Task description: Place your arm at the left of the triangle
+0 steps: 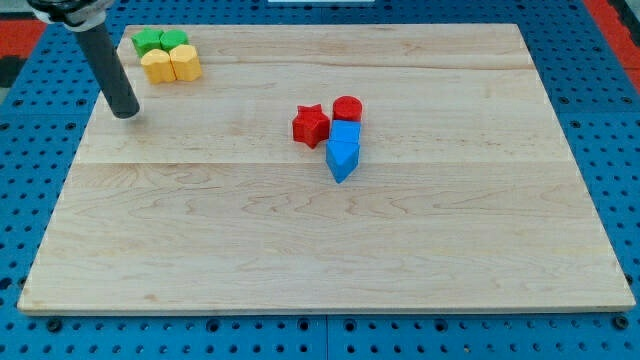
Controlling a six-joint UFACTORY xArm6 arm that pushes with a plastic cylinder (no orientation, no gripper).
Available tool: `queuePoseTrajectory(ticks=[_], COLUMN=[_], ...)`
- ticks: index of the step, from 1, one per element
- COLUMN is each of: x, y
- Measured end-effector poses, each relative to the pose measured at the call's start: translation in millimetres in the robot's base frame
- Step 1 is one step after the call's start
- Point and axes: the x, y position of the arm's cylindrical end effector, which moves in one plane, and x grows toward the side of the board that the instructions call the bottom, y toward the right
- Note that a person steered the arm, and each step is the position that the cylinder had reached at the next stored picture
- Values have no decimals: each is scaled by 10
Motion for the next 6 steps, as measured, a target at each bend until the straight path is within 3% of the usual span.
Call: queuePoseTrajectory(ticks=[3,5,6], x=[36,573,780], y=[280,1644,2036])
